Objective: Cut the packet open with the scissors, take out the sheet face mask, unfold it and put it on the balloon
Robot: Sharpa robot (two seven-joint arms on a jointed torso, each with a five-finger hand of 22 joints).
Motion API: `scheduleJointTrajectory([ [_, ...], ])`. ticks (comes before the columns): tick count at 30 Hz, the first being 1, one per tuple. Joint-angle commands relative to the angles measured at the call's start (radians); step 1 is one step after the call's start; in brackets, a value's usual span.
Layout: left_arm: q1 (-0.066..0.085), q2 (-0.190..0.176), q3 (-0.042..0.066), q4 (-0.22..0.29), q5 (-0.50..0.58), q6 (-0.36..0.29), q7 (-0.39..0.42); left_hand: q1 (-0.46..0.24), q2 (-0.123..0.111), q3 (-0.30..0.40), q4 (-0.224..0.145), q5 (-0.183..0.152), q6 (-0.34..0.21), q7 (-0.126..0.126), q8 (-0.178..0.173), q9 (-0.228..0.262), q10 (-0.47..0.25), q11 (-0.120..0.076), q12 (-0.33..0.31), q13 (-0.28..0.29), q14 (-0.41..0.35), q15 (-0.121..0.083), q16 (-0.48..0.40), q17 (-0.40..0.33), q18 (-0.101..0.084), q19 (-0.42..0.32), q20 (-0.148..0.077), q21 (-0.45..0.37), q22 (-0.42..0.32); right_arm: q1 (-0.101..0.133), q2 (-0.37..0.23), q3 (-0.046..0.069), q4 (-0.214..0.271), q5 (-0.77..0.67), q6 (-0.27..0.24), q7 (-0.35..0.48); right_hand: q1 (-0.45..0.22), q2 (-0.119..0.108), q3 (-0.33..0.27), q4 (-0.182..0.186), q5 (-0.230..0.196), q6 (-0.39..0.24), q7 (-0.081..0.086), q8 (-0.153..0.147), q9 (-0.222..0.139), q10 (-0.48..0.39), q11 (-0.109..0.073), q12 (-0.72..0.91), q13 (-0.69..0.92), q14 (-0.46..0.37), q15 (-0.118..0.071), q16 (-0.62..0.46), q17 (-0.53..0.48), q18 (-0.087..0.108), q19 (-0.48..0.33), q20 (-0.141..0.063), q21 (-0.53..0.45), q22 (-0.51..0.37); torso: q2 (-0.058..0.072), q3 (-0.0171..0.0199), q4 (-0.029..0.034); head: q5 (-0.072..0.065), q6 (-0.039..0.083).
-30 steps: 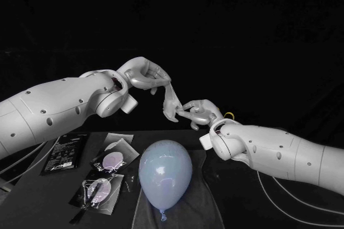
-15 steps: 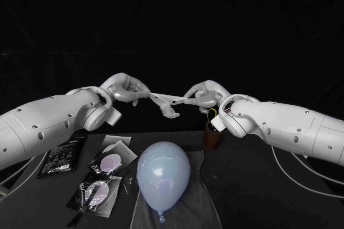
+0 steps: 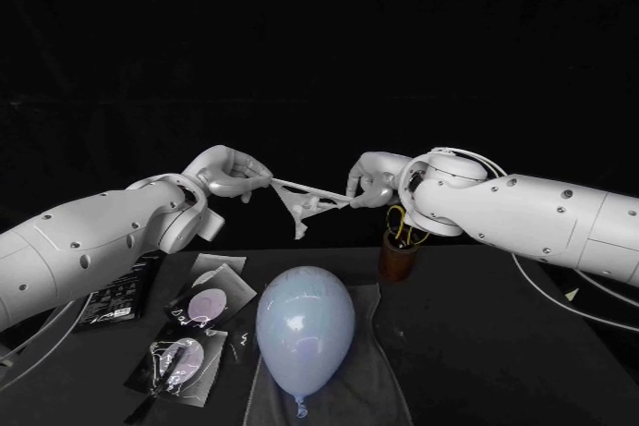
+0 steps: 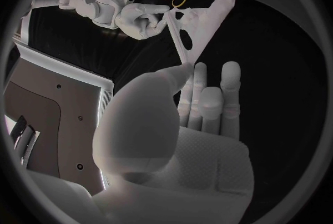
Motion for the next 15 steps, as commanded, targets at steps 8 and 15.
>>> scheduleJointTrajectory([
  [8, 0.000, 0.006, 0.002, -0.010, 0.029, -0.025, 0.029, 0.000, 0.013, 0.009, 0.000, 0.003, 0.003, 0.002, 0.003, 0.141, 0.007, 0.001, -0.006, 0.002, 0.007, -0.002, 0.007, 0.002, 0.006, 0.007, 0.000, 0.006, 0.001, 0.013, 0.017, 0.000, -0.004, -0.294, 0.003, -0.168, -0.017, -0.008, 0.013, -0.001, 0.004, 0.014, -0.001, 0.006, 0.010, 0.017, -0.002, 0.008, 0.009, 0.074, -0.008, 0.006, 0.163, -0.017, 0.015, -0.005, 0.021, 0.135, 0.002, 0.0020, -0.0016, 0.000, 0.005],
  [15, 0.000, 0.013, 0.001, 0.004, 0.021, -0.011, 0.028, -0.001, 0.012, 0.009, 0.000, 0.003, 0.003, 0.002, 0.003, 0.142, 0.007, 0.001, -0.007, 0.002, 0.006, -0.002, 0.007, 0.001, 0.006, 0.006, 0.000, 0.004, -0.001, 0.016, 0.017, 0.004, 0.023, -0.298, -0.080, -0.149, -0.023, -0.014, 0.018, -0.002, 0.004, 0.019, -0.004, 0.006, 0.010, 0.025, -0.005, 0.010, 0.014, 0.078, -0.010, 0.009, 0.174, -0.020, 0.021, -0.007, 0.034, 0.138, 0.002, 0.0016, -0.0017, -0.002, 0.006],
])
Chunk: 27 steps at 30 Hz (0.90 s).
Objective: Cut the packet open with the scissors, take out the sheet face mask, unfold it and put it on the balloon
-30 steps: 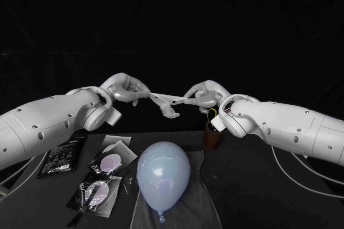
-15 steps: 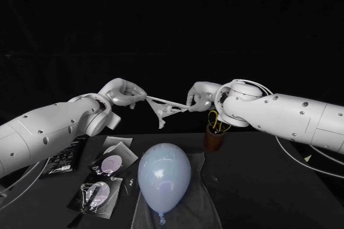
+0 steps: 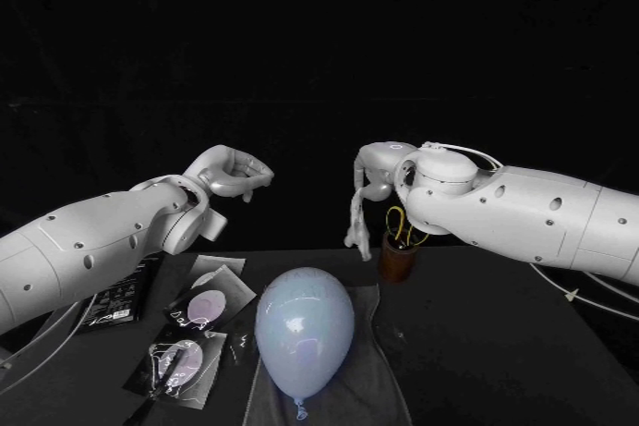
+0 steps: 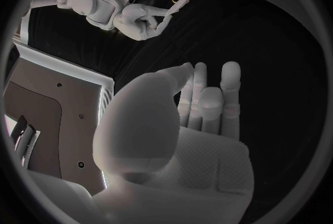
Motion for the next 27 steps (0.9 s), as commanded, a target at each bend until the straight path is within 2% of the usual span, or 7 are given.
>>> scheduleJointTrajectory([
  [1, -0.001, 0.003, 0.001, 0.012, 0.004, 0.009, 0.017, -0.003, 0.009, 0.005, -0.001, 0.003, 0.003, 0.002, 0.004, 0.134, 0.006, 0.000, -0.007, 0.001, 0.007, -0.003, 0.003, -0.002, 0.007, 0.005, 0.001, 0.000, -0.002, 0.004, -0.001, 0.003, 0.014, -0.050, -0.086, -0.009, -0.009, 0.000, 0.008, 0.002, 0.004, 0.009, -0.002, 0.007, 0.002, 0.009, -0.003, 0.007, 0.004, 0.078, -0.010, 0.005, 0.176, -0.019, 0.008, -0.001, 0.006, 0.139, 0.000, -0.0005, -0.0007, -0.001, 0.002],
  [4, -0.001, 0.008, 0.001, 0.010, 0.006, 0.012, 0.015, -0.004, 0.009, 0.005, -0.002, 0.003, 0.003, 0.002, 0.004, 0.134, 0.006, 0.000, -0.007, 0.001, 0.006, -0.003, 0.003, -0.002, 0.007, 0.005, 0.001, 0.000, -0.002, 0.006, -0.003, 0.005, 0.021, -0.026, -0.106, 0.003, -0.012, -0.003, 0.011, 0.002, 0.004, 0.012, -0.003, 0.007, 0.002, 0.013, -0.004, 0.008, 0.006, 0.081, -0.011, 0.007, 0.183, -0.021, 0.012, -0.002, 0.015, 0.141, 0.000, -0.0014, -0.0022, -0.011, 0.005],
  [7, -0.001, 0.012, -0.001, 0.010, 0.005, 0.019, 0.011, -0.004, 0.009, 0.005, -0.002, 0.003, 0.003, 0.002, 0.004, 0.135, 0.006, 0.000, -0.007, 0.001, 0.006, -0.003, 0.003, -0.003, 0.007, 0.005, 0.001, 0.001, -0.002, 0.007, -0.003, 0.005, 0.023, 0.004, -0.105, 0.012, -0.013, -0.004, 0.012, 0.002, 0.004, 0.013, -0.004, 0.007, 0.002, 0.015, -0.005, 0.008, 0.007, 0.081, -0.012, 0.007, 0.183, -0.021, 0.012, -0.003, 0.015, 0.141, -0.002, 0.0008, 0.0020, -0.018, 0.005],
  [12, -0.002, 0.015, -0.004, 0.018, 0.004, 0.032, 0.009, -0.014, 0.003, 0.005, -0.002, 0.003, -0.003, 0.005, 0.000, 0.137, 0.003, 0.002, -0.013, 0.000, 0.000, -0.001, 0.000, -0.017, 0.008, -0.003, 0.001, -0.008, -0.010, 0.008, -0.001, 0.006, 0.024, 0.041, -0.130, 0.027, -0.013, -0.004, 0.013, 0.002, 0.004, 0.013, -0.004, 0.007, 0.002, 0.016, -0.005, 0.009, 0.008, 0.081, -0.013, 0.007, 0.184, -0.021, 0.013, -0.003, 0.015, 0.141, -0.002, 0.0002, 0.0009, -0.010, 0.008],
  [15, -0.004, 0.021, -0.011, 0.021, 0.001, 0.042, 0.010, -0.046, -0.025, -0.016, 0.006, 0.002, -0.051, 0.019, -0.036, 0.126, -0.020, 0.017, -0.038, -0.007, -0.045, 0.011, -0.019, -0.103, 0.011, -0.036, 0.008, -0.040, -0.035, 0.008, -0.003, 0.006, 0.028, 0.074, -0.174, 0.044, -0.013, -0.004, 0.014, 0.002, 0.004, 0.014, -0.004, 0.007, 0.002, 0.017, -0.005, 0.009, 0.009, 0.082, -0.013, 0.008, 0.186, -0.021, 0.014, -0.003, 0.019, 0.142, -0.002, 0.0002, -0.0001, -0.011, 0.012],
  [20, -0.034, 0.035, -0.019, 0.019, -0.007, 0.053, 0.016, -0.106, -0.096, -0.069, 0.035, 0.002, -0.099, 0.045, -0.093, 0.096, -0.084, 0.052, -0.108, -0.033, -0.206, 0.045, -0.093, -0.357, 0.006, -0.075, 0.037, -0.094, -0.064, 0.009, -0.009, 0.006, 0.043, 0.129, -0.273, 0.082, -0.014, -0.005, 0.018, 0.001, 0.004, 0.016, -0.004, 0.007, 0.002, 0.020, -0.006, 0.011, 0.012, 0.083, -0.015, 0.008, 0.190, -0.022, 0.017, -0.004, 0.023, 0.143, -0.001, -0.0018, -0.0004, -0.015, 0.018],
  [27, -0.094, 0.076, -0.022, -0.017, -0.016, 0.070, 0.024, -0.113, -0.122, -0.159, 0.056, 0.003, -0.137, 0.058, -0.148, 0.064, -0.146, 0.076, -0.168, -0.054, -0.284, 0.071, -0.153, -0.389, 0.011, -0.105, 0.068, -0.179, -0.118, 0.008, -0.029, 0.006, 0.075, 0.191, -0.385, 0.124, -0.014, -0.005, 0.019, 0.000, 0.004, 0.016, -0.005, 0.007, 0.002, 0.021, -0.007, 0.011, 0.012, 0.083, -0.015, 0.008, 0.189, -0.022, 0.017, -0.005, 0.022, 0.142, 0.002, -0.0033, -0.0010, -0.021, 0.017],
])
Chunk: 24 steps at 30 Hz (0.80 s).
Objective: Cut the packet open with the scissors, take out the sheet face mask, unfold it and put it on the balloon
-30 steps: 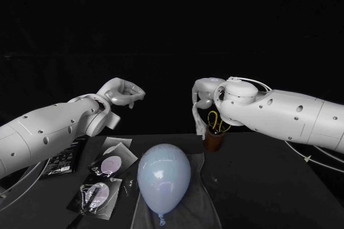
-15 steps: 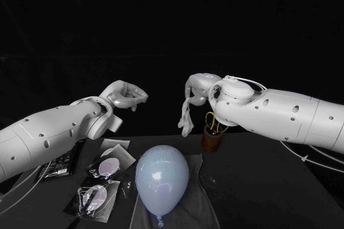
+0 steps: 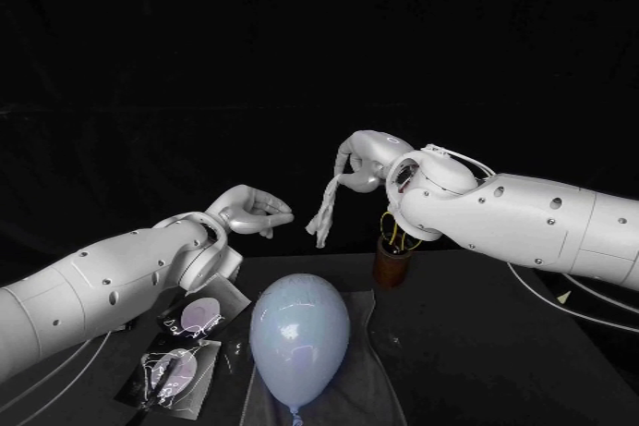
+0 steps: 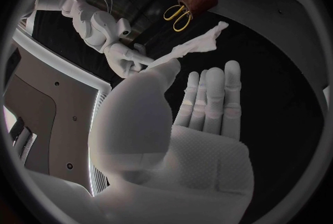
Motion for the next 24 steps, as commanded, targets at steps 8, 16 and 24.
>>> scheduleJointTrajectory([
  [8, -0.047, 0.047, -0.001, -0.045, -0.027, 0.071, 0.020, 0.034, 0.020, -0.225, 0.041, 0.001, -0.054, -0.020, -0.053, -0.033, -0.051, 0.021, -0.034, -0.001, -0.048, 0.018, -0.008, -0.012, 0.020, 0.001, 0.023, -0.064, -0.045, 0.001, -0.016, 0.001, 0.041, 0.128, -0.182, 0.089, -0.010, -0.002, 0.008, 0.000, 0.005, 0.008, 0.000, 0.005, 0.002, 0.008, 0.001, 0.005, 0.001, 0.084, -0.009, 0.003, 0.189, -0.016, 0.006, -0.001, 0.000, 0.141, 0.002, 0.0009, 0.0000, 0.001, -0.003],
  [16, -0.055, 0.069, -0.001, -0.066, -0.032, 0.076, 0.012, 0.144, 0.090, -0.465, 0.119, 0.001, -0.086, -0.025, -0.085, -0.057, -0.098, 0.021, -0.038, -0.003, -0.056, 0.022, 0.006, -0.020, 0.021, 0.018, 0.023, -0.087, -0.062, 0.001, -0.010, 0.002, 0.057, 0.184, -0.238, 0.127, -0.009, -0.003, 0.013, -0.002, 0.005, 0.008, 0.001, 0.004, 0.002, 0.007, 0.001, 0.003, -0.001, 0.084, -0.009, 0.003, 0.189, -0.015, 0.006, -0.002, -0.003, 0.141, 0.000, 0.0008, -0.0002, 0.003, -0.002],
  [24, -0.057, 0.092, -0.001, -0.077, -0.032, 0.084, 0.001, 0.178, 0.100, -0.539, 0.151, 0.001, -0.118, -0.020, -0.106, -0.072, -0.128, 0.029, -0.041, -0.004, -0.057, 0.027, 0.011, -0.025, 0.020, 0.023, 0.026, -0.094, -0.065, 0.001, -0.010, 0.002, 0.069, 0.224, -0.263, 0.149, -0.009, -0.004, 0.015, -0.003, 0.005, 0.009, 0.001, 0.004, 0.002, 0.007, 0.001, 0.003, -0.001, 0.084, -0.010, 0.003, 0.190, -0.016, 0.008, -0.002, 0.001, 0.141, 0.002, 0.0012, 0.0001, 0.007, -0.002],
])
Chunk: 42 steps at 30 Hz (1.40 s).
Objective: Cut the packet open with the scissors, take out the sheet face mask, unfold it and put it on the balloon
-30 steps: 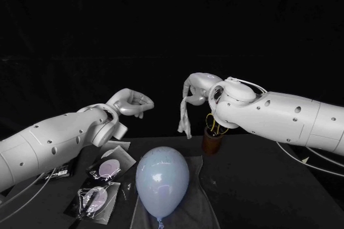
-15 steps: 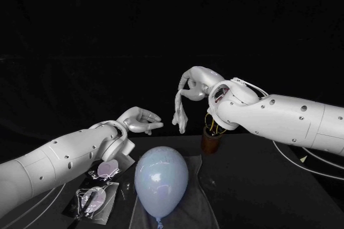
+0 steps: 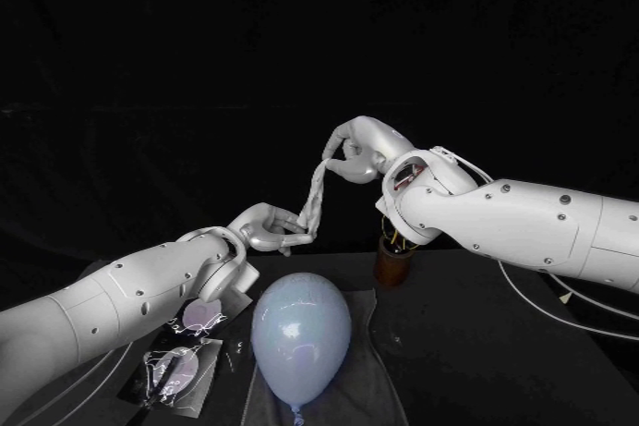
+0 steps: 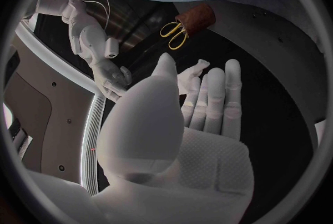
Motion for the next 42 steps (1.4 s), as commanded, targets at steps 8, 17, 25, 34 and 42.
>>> scheduleJointTrajectory([
  [8, 0.000, 0.010, 0.003, -0.001, 0.034, -0.006, 0.020, 0.017, 0.010, -0.028, 0.001, 0.001, -0.085, 0.004, -0.028, -0.037, -0.020, 0.001, -0.006, -0.001, 0.000, 0.007, 0.009, -0.003, 0.010, 0.009, 0.002, -0.007, -0.002, 0.001, 0.014, 0.002, 0.011, 0.072, -0.053, 0.054, -0.008, -0.004, 0.009, -0.001, 0.005, 0.008, -0.001, 0.001, 0.002, 0.008, 0.001, 0.003, 0.000, 0.084, -0.010, 0.005, 0.190, -0.014, 0.006, -0.001, -0.003, 0.141, 0.001, 0.0002, -0.0003, 0.001, 0.002],
  [17, -0.001, -0.006, 0.005, 0.019, 0.123, -0.027, 0.065, 0.064, 0.068, -0.038, -0.007, 0.001, 0.072, 0.020, 0.047, -0.001, 0.059, -0.013, 0.052, 0.013, 0.025, -0.005, 0.032, -0.002, 0.011, 0.025, -0.007, 0.008, 0.009, -0.001, 0.018, 0.002, -0.002, 0.088, -0.048, 0.055, -0.008, -0.004, 0.010, -0.001, 0.005, 0.008, 0.000, 0.001, 0.002, 0.007, 0.001, 0.002, -0.001, 0.084, -0.010, 0.005, 0.188, -0.013, 0.005, -0.001, -0.006, 0.140, 0.002, -0.0014, 0.0005, -0.001, 0.000],
  [25, -0.001, -0.018, 0.005, 0.036, 0.173, -0.014, 0.097, 0.088, 0.083, -0.064, -0.009, 0.001, 0.116, 0.002, 0.088, 0.006, 0.101, -0.032, 0.112, 0.038, 0.033, -0.020, 0.046, -0.001, 0.011, 0.018, -0.017, 0.012, 0.017, -0.004, 0.026, 0.001, -0.014, 0.097, -0.041, 0.055, -0.009, -0.004, 0.011, -0.002, 0.005, 0.008, 0.000, 0.001, 0.001, 0.008, 0.001, 0.002, -0.001, 0.084, -0.010, 0.005, 0.188, -0.013, 0.005, -0.001, -0.006, 0.140, 0.001, -0.0002, -0.0002, -0.002, -0.003],
  [34, -0.001, -0.025, 0.005, 0.043, 0.214, -0.018, 0.112, 0.117, 0.091, -0.080, -0.015, 0.002, 0.105, 0.012, 0.097, 0.004, 0.091, -0.035, 0.142, 0.052, 0.037, -0.024, 0.061, 0.003, 0.010, 0.019, -0.022, 0.019, 0.025, -0.010, 0.032, 0.001, -0.026, 0.103, -0.035, 0.056, -0.009, -0.004, 0.012, -0.002, 0.005, 0.008, 0.000, 0.001, 0.001, 0.009, 0.001, 0.003, 0.000, 0.083, -0.010, 0.004, 0.186, -0.013, 0.004, -0.001, -0.009, 0.139, 0.001, 0.0000, 0.0005, -0.001, -0.005],
  [42, -0.001, -0.022, 0.005, 0.051, 0.223, -0.001, 0.101, 0.105, 0.099, -0.110, -0.005, 0.002, 0.106, 0.014, 0.117, 0.006, 0.070, -0.036, 0.178, 0.071, 0.035, -0.024, 0.071, 0.004, 0.009, 0.016, -0.023, 0.024, 0.033, -0.012, 0.032, 0.001, -0.028, 0.110, -0.036, 0.057, -0.009, -0.004, 0.012, -0.002, 0.005, 0.008, 0.000, 0.001, 0.001, 0.009, 0.001, 0.003, 0.000, 0.083, -0.010, 0.004, 0.186, -0.013, 0.004, -0.001, -0.009, 0.139, 0.000, 0.0003, -0.0005, 0.002, -0.006],
])
